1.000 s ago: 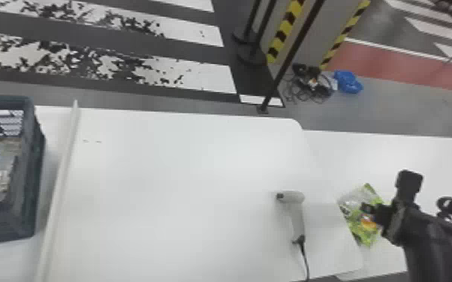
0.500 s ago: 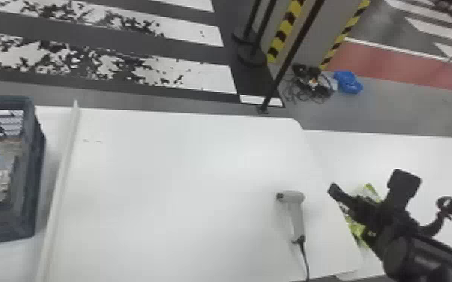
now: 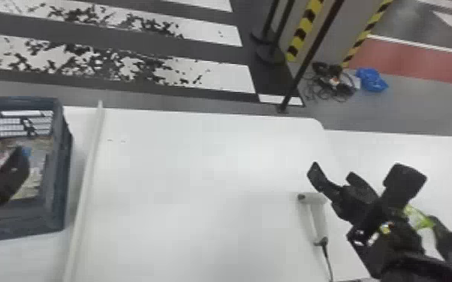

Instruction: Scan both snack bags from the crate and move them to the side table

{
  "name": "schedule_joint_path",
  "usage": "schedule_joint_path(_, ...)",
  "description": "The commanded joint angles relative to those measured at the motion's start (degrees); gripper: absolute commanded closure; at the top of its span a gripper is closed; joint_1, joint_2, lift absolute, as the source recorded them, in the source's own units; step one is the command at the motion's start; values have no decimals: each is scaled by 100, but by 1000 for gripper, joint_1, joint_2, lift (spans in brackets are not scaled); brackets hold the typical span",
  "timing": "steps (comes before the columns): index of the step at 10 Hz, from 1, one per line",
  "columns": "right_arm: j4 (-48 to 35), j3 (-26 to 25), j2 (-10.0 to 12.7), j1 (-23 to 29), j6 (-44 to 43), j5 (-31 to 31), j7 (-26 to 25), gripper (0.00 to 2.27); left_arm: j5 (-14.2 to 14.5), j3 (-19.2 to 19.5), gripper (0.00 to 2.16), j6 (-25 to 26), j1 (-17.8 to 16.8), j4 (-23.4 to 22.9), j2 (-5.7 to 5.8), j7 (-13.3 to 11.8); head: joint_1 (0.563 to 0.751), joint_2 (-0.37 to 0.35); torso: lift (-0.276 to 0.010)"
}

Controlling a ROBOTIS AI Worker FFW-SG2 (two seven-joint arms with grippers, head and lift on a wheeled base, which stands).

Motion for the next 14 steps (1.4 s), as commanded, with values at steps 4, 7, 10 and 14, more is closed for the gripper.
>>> schedule_joint_path(4, -1046, 1089, 94, 640, -676, 446, 125, 60, -98, -337, 66, 406, 31, -190, -56, 267, 695, -93, -29)
schedule_joint_path(7, -1318, 1818, 94, 1185, -1045, 525, 169, 60, -106, -522, 66, 441, 128, -304, -135, 276, 695, -49, -29)
schedule_joint_path(10, -1309, 1801, 94, 1264, -1150, 455, 161, 60, -89, -47, 66, 1373, 128, -761, -144, 311, 695, -4, -29)
schedule_joint_path(14, -1318, 1854, 94, 1272, -1150, 455, 169, 63, 87, 418, 66, 2850, -804, -779, -241, 706, 695, 64, -29)
